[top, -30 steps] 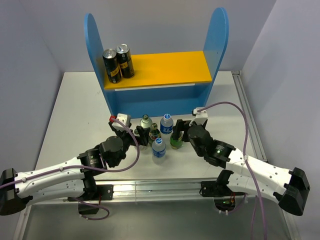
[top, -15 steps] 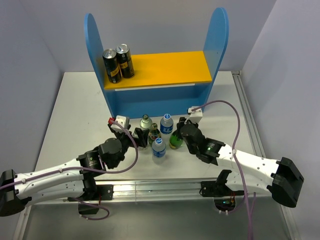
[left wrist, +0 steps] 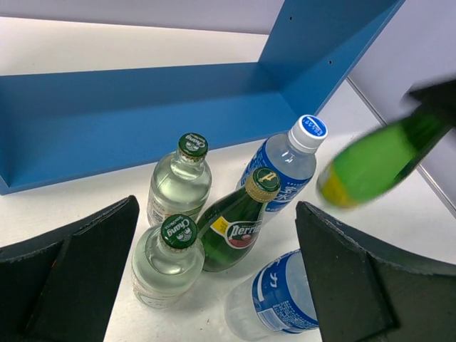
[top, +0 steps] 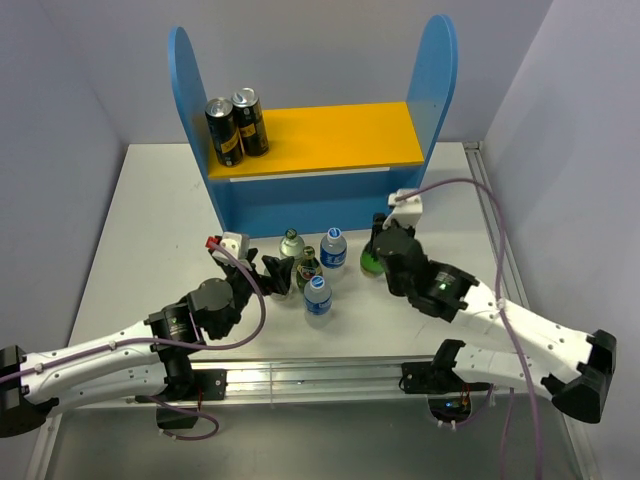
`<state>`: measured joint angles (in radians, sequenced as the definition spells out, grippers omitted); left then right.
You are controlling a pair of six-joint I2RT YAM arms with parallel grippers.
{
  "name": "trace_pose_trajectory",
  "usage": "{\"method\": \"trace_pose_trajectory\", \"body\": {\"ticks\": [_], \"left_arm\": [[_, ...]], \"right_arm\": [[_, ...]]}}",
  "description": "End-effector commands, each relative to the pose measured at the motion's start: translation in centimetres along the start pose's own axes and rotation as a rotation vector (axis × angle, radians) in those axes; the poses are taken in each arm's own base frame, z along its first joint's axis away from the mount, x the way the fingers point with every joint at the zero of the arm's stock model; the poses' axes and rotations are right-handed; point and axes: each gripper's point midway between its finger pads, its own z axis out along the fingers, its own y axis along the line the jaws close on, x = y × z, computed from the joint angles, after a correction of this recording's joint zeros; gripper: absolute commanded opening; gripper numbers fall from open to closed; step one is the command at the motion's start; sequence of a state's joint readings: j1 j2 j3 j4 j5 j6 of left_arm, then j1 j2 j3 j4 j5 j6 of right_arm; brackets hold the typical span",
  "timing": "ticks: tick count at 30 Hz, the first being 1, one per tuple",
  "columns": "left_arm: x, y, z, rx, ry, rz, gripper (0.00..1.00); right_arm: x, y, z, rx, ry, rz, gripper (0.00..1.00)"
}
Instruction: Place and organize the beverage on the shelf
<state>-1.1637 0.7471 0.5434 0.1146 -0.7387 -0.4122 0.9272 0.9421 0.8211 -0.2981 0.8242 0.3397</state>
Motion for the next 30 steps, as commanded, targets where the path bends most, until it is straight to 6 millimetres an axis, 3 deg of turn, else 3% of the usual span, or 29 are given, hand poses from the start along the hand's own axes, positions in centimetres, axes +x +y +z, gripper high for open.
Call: {"method": "trace_pose_trajectory", "body": {"ticks": [1,4,5,7,8,14,16,20,23,30], "left_arm": [[-0.9,-0.3,-0.2,0.017,-0.029,-0.027,0.98],[-1.0,-0.3,-0.3,0.017,-0.03,-0.028,0.98],[-1.0,-0.3,-0.3,0.019,-0.031,-0.029,0.98],[-1.0,-0.3,-0.3,0.019,-0.031,-0.029,0.98],[-1.0,-0.3,-0.3,0.019,-0.032,-0.032,0.99],[-0.7,-0.4,-0.2,0.021,-0.023,-0.028,0.98],[-0.7,-0.4,-0.2,0.022,-0.021,-0.028,0.98],[-0.8,-0.3,-0.4,0.029,-0.025,-0.036,0.98],[-0.7,-0.3,-0.5,0.029,-0.022,-0.033,0.98],[-0.5,-0.3,-0.5,0.03,-0.016,-0.036,0.98]], "right_arm": [[-14.2,-2.4,-3.7,0.059,-0.315,0.209,0.0],[-19.1,-3.1,-5.1,0.082,-0.406,0.217,0.0],[-21.9,-3.3,-6.1,0.074,-0.46,0.279,0.0],[-23.9,-2.8,-6.0,0.081,-0.489,0.227,0.0],[-26.0,-2.3,-6.1,0.076,-0.52,0.229,0.0],[-32.2,-0.4,-3.9,0.098,-0.588,0.19,0.0],[-33.3,0.0,-2.6,0.09,-0.594,0.178,0.0],[-35.0,-1.4,1.5,0.182,-0.593,0.14,0.0],[-36.1,-1.3,3.9,0.198,-0.606,0.107,0.0],[-37.3,-3.1,9.5,0.263,-0.601,0.082,0.0]]}}
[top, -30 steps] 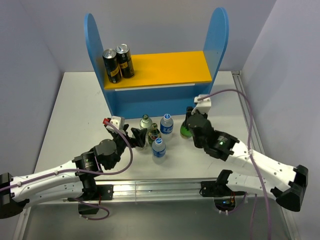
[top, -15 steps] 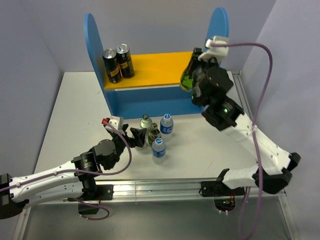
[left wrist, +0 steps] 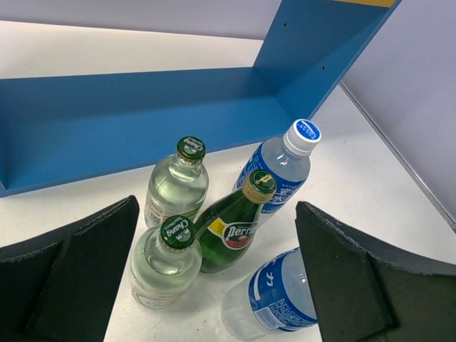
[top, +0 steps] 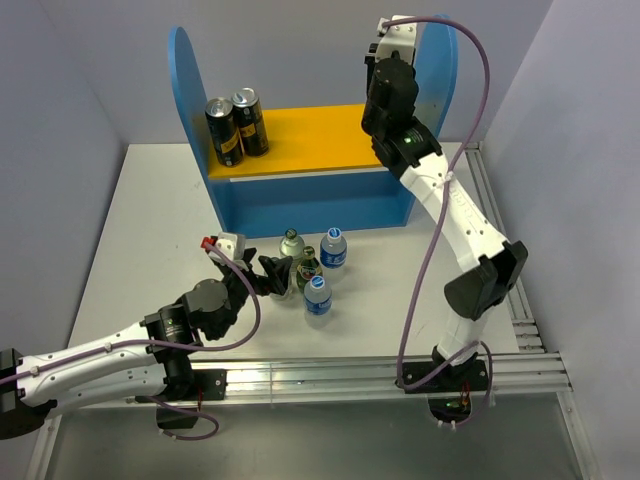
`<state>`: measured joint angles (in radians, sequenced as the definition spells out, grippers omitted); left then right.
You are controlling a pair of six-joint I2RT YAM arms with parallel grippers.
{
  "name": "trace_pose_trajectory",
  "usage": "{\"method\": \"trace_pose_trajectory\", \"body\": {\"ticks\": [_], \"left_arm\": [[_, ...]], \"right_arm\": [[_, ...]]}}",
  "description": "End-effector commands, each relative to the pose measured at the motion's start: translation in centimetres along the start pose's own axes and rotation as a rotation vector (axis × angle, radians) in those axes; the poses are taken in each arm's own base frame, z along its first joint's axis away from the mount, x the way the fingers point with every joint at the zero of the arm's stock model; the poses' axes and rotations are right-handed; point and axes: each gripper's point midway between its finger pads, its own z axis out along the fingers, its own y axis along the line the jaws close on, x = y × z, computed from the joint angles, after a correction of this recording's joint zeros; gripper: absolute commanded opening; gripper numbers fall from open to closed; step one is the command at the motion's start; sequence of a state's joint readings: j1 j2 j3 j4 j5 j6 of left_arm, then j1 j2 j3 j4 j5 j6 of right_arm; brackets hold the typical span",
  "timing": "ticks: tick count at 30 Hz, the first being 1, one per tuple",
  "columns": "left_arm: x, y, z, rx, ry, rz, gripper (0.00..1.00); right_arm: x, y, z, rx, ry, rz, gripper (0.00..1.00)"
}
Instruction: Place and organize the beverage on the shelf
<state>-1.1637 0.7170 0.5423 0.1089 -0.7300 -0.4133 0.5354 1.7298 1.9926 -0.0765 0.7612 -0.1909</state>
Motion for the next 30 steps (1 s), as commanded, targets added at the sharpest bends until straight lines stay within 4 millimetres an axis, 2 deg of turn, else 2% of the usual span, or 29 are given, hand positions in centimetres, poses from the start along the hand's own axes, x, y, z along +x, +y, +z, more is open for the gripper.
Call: {"method": "trace_pose_trajectory", "body": {"ticks": [1,5,8,12,13,17,19,20,23,24,30], "left_arm": [[0.1,-0.2,-0.2,0.014,-0.004,-0.023,0.98],[0.0,-0.1,-0.3,0.015,-0.007,-0.026,0.98],[-0.1,0.0,-0.3,0.014,-0.009,-0.028,0.98],[-0.1,0.0,-0.3,0.01,-0.011,-0.025,0.98],[-0.1,0.0,-0.3,0.009,-0.01,-0.027,0.98],[-0.1,0.0,-0.3,0.011,-0.009,-0.029,0.98],[0.0,0.0,-0.3,0.012,-0.007,-0.029,0.98],[0.0,0.0,-0.3,0.011,-0.006,-0.028,0.98],[0.0,0.1,-0.3,0.009,-0.008,-0.027,0.98],[0.0,0.1,-0.3,0.007,-0.008,-0.025,0.99],[-0.4,-1.0,0.4,0.026,-0.016,0.009,0.99]], "right_arm": [[-7.6,-3.0,0.6,0.025,-0.182,0.147,0.0],[-5.7,-2.5,2.9,0.056,-0.164,0.112,0.0],[-4.2,-2.8,3.8,0.077,-0.143,0.114,0.0],[-2.5,-3.2,3.7,0.096,-0.125,0.119,0.0],[-1.6,-3.4,3.6,0.108,-0.108,0.113,0.0],[-1.2,-4.3,2.7,0.129,-0.1,0.144,0.0],[-0.9,-4.8,2.4,0.144,-0.093,0.149,0.24],[-0.8,-4.7,2.2,0.14,-0.092,0.149,0.51],[-0.6,-5.4,1.9,0.163,-0.091,0.148,0.96],[-0.6,-5.6,1.7,0.174,-0.091,0.149,1.0],[-0.7,-6.6,0.4,0.172,-0.093,0.187,1.0]]}}
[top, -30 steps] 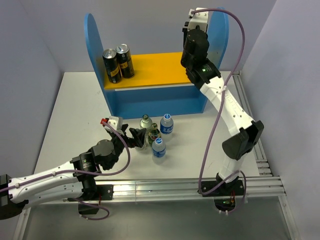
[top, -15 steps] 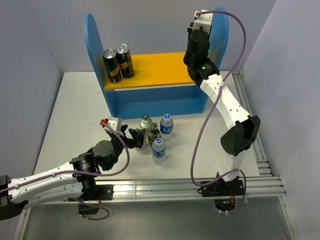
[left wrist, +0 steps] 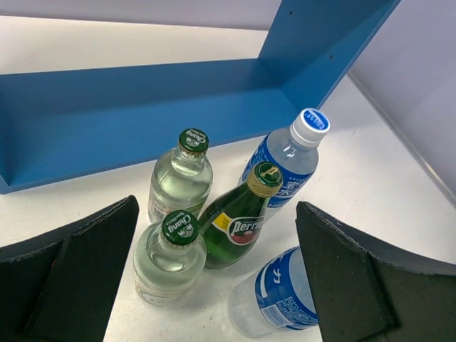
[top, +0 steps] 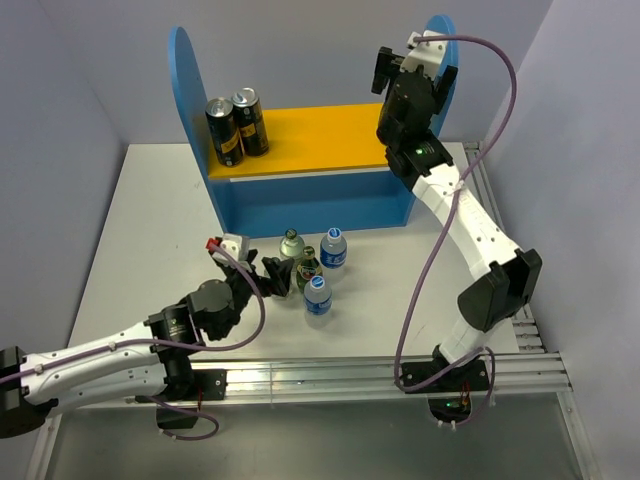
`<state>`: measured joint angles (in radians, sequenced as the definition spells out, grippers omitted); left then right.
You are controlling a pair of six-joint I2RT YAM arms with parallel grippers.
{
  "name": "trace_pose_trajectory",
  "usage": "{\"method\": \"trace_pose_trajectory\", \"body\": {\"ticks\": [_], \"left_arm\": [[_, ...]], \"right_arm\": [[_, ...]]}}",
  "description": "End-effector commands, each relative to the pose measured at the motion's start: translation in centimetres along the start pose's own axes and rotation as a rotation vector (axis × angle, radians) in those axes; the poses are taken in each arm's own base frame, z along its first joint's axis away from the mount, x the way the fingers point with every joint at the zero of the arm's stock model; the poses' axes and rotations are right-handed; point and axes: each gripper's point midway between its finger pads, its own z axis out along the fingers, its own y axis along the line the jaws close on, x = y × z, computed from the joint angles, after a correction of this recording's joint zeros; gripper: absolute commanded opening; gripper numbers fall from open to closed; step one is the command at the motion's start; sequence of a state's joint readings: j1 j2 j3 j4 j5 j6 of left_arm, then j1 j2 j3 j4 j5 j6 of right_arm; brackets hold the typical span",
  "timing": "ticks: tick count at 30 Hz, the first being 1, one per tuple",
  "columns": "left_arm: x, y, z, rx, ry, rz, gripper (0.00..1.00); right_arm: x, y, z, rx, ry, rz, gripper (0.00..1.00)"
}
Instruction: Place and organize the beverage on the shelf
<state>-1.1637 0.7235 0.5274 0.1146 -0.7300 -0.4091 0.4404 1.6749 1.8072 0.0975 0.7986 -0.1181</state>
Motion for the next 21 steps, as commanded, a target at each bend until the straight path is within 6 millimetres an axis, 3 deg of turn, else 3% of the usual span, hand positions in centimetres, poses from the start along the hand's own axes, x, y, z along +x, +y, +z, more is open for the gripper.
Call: {"method": "trace_pose_trajectory", "body": {"ticks": [1,3,11,16,21], "left_arm": [[-0.9,-1.6,0.8,0.039,-0.016,0.017,0.99],[-1.4,-2.4,1.3,0.049,-0.017,0.03,0.99],[0.8,-4.9,4.4,0.057,0.061,0.108,0.99],[2.3,-4.8,5.6,0.056,0.095,0.12,0.99],[3.1,-3.7,6.6,0.029,0.114,0.117,0.99]], "right_arm": [[-3.6,-2.3,-1.8,0.023,-0.061,0.117,1.0],[-4.0,-2.5,-2.8,0.009,-0.066,0.136,1.0],[-5.3,-4.4,-9.5,-0.084,-0.076,0.246,1.0],[-4.6,-7.0,-13.0,-0.116,-0.065,0.352,1.0],[-4.1,-9.3,-14.8,-0.121,-0.065,0.384,1.0]]}}
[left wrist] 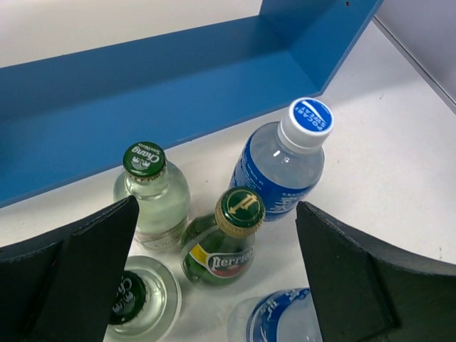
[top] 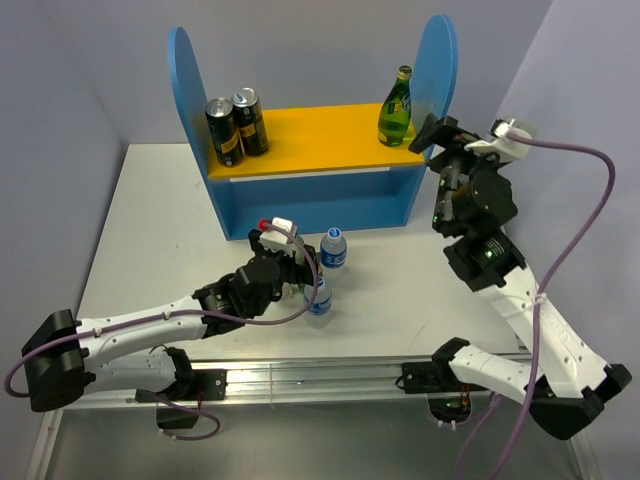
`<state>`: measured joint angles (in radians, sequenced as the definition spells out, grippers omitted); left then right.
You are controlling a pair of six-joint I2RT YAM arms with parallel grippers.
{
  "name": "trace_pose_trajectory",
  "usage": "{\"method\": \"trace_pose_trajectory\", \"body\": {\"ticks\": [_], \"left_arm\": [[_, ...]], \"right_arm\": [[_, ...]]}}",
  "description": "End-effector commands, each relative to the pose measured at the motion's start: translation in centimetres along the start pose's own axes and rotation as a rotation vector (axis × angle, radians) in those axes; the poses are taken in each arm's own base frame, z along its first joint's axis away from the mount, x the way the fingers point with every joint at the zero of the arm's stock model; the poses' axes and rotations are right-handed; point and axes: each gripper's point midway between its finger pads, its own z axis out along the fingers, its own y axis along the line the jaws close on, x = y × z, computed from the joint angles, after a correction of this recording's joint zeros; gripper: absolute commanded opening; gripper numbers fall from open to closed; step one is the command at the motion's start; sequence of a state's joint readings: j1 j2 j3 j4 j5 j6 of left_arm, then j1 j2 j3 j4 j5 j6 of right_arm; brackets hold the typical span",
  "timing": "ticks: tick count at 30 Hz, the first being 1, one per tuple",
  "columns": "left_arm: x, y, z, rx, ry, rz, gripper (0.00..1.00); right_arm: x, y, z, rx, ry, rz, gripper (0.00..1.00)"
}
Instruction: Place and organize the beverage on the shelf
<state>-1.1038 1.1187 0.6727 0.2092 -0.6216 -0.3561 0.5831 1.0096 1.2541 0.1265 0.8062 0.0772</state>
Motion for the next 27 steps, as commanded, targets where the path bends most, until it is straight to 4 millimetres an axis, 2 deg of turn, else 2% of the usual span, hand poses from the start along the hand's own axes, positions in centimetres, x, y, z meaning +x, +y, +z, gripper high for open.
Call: {"method": "trace_pose_trajectory", "body": {"ticks": [1,7,13,23,27], "left_arm": [[-1.2,-0.7,0.8,0.033,-0.022,-0.027,0.99],[-0.1,-0.7,1.8,0.03,0.018,-0.026,0.97],[1.8,-0.8,1.8,0.05,0.058,-0.043,0.95],[4.7,-0.2,2.1,0.021,0.118,-0.039,0.81],[6.0,0.3,2.3,-0.008,0.145,-0.044,0.82]], "right_arm": [[-0.4,-1.2,-1.3,0.014,-0.008,0.067,1.0],[-0.6,-2.7,-2.6,0.019,-0.007,0.073,1.0],[0.0,-3.3,-2.9,0.035,0.005,0.063,1.0],[1.0,-4.2,-3.4,0.054,0.021,0.064,1.0],[1.0,-4.6,-3.7,0.056,0.02,0.064,1.0]]}}
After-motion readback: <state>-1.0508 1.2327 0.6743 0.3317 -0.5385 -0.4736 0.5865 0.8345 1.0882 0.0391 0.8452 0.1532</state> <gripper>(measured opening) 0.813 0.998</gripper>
